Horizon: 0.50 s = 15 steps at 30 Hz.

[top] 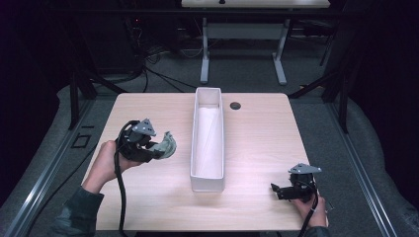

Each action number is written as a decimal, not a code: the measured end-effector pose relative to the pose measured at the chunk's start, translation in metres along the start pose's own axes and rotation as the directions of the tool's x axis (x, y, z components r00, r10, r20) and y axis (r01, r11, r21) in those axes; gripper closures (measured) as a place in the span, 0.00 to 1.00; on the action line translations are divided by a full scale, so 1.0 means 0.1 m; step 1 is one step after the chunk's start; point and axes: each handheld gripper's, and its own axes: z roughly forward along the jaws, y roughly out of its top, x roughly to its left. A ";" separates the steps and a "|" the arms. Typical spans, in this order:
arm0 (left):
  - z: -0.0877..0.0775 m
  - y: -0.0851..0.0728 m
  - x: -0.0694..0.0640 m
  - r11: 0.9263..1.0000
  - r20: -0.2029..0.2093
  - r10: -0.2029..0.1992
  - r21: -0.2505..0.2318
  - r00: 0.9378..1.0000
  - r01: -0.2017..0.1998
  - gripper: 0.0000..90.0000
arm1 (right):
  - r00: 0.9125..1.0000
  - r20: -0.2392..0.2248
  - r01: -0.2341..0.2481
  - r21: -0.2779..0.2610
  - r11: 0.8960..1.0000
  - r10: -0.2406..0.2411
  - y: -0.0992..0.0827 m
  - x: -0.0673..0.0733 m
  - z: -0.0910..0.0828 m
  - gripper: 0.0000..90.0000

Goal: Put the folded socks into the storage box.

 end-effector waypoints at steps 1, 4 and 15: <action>0.00 0.01 0.00 1.000 0.001 0.001 0.000 1.000 -0.001 0.73 | 1.000 0.000 0.000 0.000 1.000 0.000 0.00 0.00 0.00 0.01; 0.00 0.05 -0.02 1.000 0.005 0.009 -0.002 1.000 -0.009 0.73 | 1.000 0.000 0.000 -0.001 1.000 0.000 0.00 0.00 0.00 0.01; 0.03 0.18 -0.06 0.999 0.023 0.039 -0.007 0.999 -0.039 0.73 | 1.000 0.000 0.000 0.000 1.000 0.000 0.00 0.00 0.00 0.01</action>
